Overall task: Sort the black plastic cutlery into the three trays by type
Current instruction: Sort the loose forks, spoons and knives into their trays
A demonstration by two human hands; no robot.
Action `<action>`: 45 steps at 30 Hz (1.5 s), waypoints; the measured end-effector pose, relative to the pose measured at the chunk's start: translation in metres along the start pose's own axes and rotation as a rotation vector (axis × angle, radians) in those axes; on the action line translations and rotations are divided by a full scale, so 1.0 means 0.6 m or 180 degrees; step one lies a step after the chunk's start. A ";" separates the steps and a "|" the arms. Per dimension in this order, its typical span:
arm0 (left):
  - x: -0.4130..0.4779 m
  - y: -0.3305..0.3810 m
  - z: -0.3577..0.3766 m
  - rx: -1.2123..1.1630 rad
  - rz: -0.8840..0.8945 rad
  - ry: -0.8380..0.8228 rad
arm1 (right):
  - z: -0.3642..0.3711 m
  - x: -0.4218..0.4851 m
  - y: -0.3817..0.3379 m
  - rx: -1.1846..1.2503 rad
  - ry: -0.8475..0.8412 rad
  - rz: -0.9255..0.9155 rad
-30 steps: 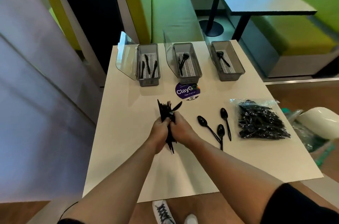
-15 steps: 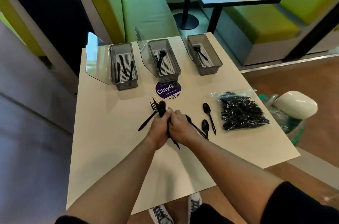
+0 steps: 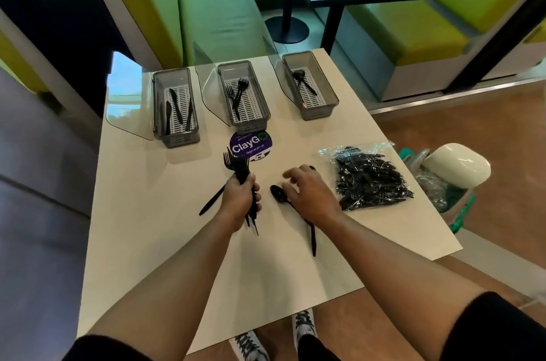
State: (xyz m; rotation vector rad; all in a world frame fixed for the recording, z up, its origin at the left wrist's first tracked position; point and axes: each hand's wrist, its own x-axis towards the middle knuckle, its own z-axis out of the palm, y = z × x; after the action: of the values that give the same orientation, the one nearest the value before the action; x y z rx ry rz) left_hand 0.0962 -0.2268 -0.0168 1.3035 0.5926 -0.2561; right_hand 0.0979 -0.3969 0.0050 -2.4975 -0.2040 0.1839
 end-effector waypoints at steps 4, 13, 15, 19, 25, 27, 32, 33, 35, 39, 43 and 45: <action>0.001 -0.011 -0.019 0.0314 0.0131 -0.0120 | -0.005 -0.005 0.032 -0.0587 0.0038 0.0690; -0.013 -0.026 -0.067 0.0476 0.0261 -0.0110 | 0.051 -0.031 0.038 -0.1439 -0.0310 0.1129; -0.016 -0.026 -0.080 0.0445 0.0261 -0.0056 | 0.057 -0.026 0.034 -0.1501 -0.0279 0.1073; -0.019 -0.031 -0.101 0.0417 0.0257 0.0073 | 0.068 -0.017 0.028 -0.1568 -0.0401 0.0957; -0.020 -0.037 -0.118 0.0365 0.0252 0.0196 | 0.102 -0.029 0.041 -0.1918 -0.0187 0.0473; -0.019 -0.036 -0.124 0.0339 0.0261 0.0234 | 0.107 -0.032 0.041 -0.1893 -0.0082 0.0317; -0.014 -0.032 -0.137 0.0275 0.0269 0.0314 | 0.102 -0.022 0.040 -0.1636 -0.0108 0.0055; -0.013 -0.031 -0.138 0.0260 0.0266 0.0325 | 0.101 -0.017 0.039 -0.1463 -0.0144 0.0032; -0.011 -0.030 -0.138 0.0242 0.0262 0.0334 | 0.097 -0.005 0.032 -0.0975 -0.0170 0.0071; -0.009 -0.024 -0.139 0.0266 0.0263 0.0310 | 0.089 0.022 0.000 -0.0068 -0.0266 0.0270; -0.005 -0.014 -0.149 0.0409 0.0312 0.0377 | 0.090 0.052 -0.036 0.0358 -0.0519 0.0528; -0.003 -0.010 -0.157 0.0451 0.0326 0.0467 | 0.096 0.069 -0.049 0.0361 -0.0589 0.0628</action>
State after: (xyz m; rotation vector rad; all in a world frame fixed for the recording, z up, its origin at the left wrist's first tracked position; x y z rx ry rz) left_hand 0.0669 -0.1386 -0.0344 1.4940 0.6384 -0.1202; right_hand 0.1249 -0.3324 -0.0272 -2.3851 -0.0209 0.4952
